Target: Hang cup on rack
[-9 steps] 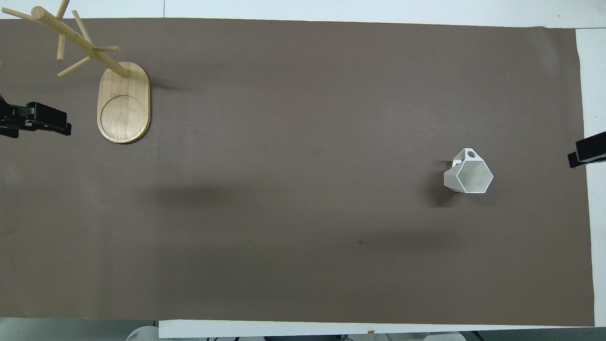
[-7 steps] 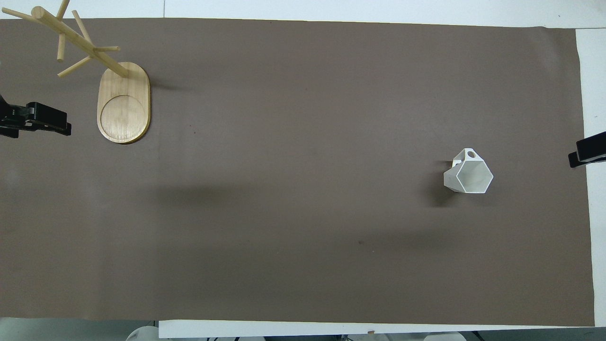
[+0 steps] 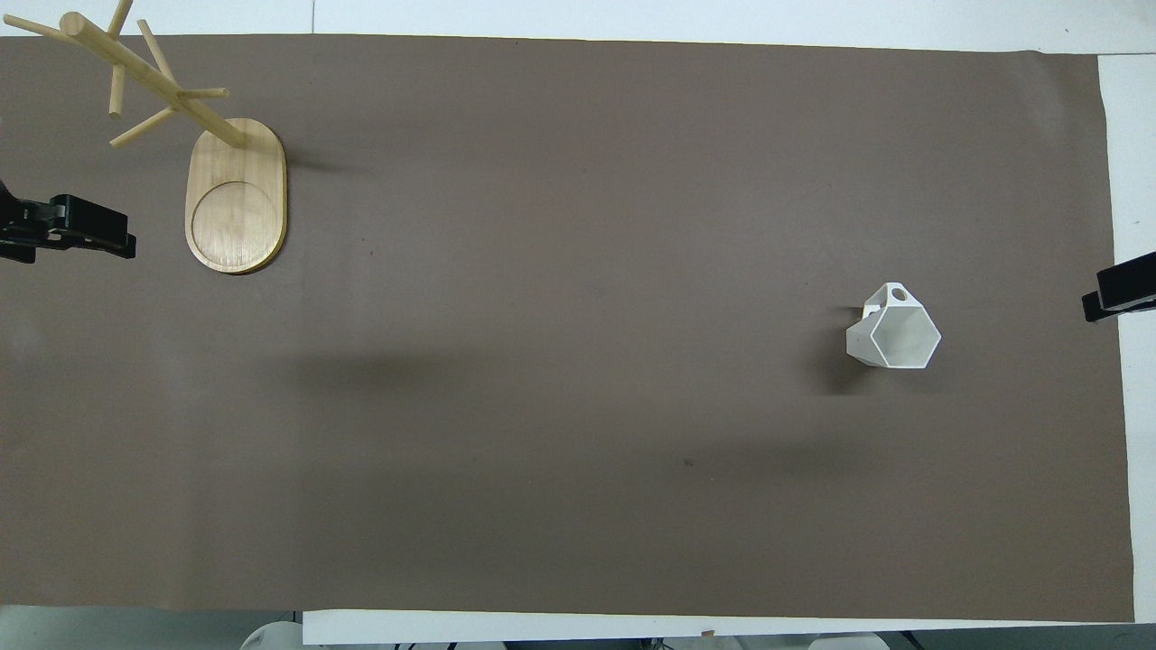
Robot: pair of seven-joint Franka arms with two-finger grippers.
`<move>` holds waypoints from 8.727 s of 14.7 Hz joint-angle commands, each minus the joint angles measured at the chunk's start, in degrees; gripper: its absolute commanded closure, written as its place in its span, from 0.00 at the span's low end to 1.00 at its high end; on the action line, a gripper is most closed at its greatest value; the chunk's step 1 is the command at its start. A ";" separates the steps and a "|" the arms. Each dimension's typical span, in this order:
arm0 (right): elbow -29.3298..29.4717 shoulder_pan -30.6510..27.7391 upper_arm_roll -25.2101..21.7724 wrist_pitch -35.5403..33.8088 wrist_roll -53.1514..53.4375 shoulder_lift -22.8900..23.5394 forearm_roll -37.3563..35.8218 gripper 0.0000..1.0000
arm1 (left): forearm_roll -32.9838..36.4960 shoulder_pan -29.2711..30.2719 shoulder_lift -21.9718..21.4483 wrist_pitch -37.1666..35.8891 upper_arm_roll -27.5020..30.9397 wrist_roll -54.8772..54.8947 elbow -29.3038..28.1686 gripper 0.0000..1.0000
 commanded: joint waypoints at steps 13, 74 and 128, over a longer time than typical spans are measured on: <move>-6.29 -26.59 0.04 10.23 -92.34 17.61 31.88 0.00 | 1.19 -0.07 -1.74 0.72 0.06 0.46 -1.98 0.00; -29.07 11.70 14.19 47.56 -101.71 11.73 77.87 0.71 | -5.47 -28.01 11.09 21.12 -0.38 -48.76 2.94 0.00; 7.40 -2.55 4.29 -3.55 -8.93 6.20 -0.87 0.00 | -31.07 -5.52 4.87 51.96 0.06 -40.86 -21.12 1.00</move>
